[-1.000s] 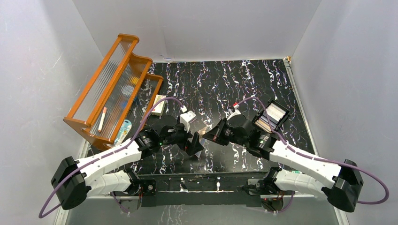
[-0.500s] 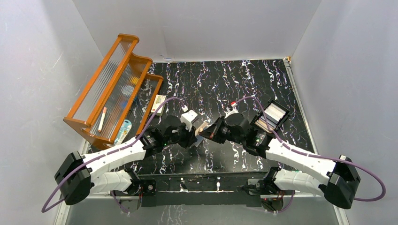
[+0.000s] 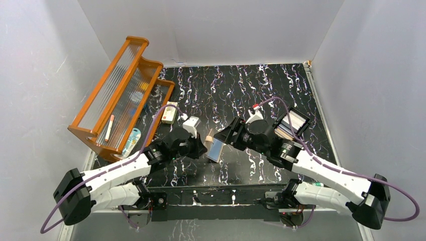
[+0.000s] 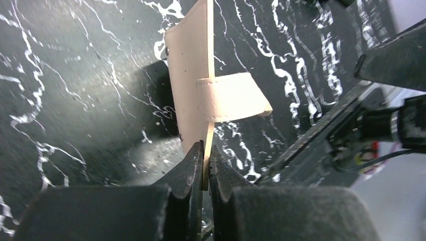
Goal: Put the credit cards into the card holder
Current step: Place the card holder at the center of the board, then adjust the card holder at the center of the board.
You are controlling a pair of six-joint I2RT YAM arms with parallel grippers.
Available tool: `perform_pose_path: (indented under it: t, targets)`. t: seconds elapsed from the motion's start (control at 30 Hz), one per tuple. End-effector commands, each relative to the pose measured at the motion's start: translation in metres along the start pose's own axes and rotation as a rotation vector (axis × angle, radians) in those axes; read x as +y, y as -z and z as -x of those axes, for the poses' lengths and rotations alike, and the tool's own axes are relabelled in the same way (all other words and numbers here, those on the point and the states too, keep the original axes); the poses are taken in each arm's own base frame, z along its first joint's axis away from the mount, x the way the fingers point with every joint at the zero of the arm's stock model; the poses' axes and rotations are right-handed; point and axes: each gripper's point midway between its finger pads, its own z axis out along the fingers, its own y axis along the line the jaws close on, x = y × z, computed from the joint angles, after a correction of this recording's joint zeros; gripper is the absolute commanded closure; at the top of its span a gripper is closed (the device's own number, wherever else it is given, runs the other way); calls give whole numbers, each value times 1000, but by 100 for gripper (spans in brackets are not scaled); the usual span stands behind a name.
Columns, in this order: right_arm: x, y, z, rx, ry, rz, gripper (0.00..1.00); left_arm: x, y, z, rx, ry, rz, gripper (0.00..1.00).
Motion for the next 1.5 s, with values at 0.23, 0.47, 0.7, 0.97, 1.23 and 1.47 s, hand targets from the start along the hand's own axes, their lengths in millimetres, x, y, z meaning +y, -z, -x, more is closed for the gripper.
perform_pose_path:
  t: [0.23,0.47,0.7,0.97,1.23,1.47]
  targets:
    - [-52,-13,-23,27,-4,-103,33,-17,1,-1,-100,518,-96,100]
    - [-85,-30,-33,46,53,-180,43,13,-15,-43,-4,565,55,97]
    - [-111,-46,-54,141,35,-174,41,28,-8,-60,44,545,140,66]
    - [-116,-57,-63,191,32,-165,48,33,0,-44,32,418,182,58]
    - [-125,-63,-65,202,21,-183,49,36,3,-32,7,353,210,60]
    - [-128,-67,-66,211,21,-192,49,39,0,-43,52,309,211,69]
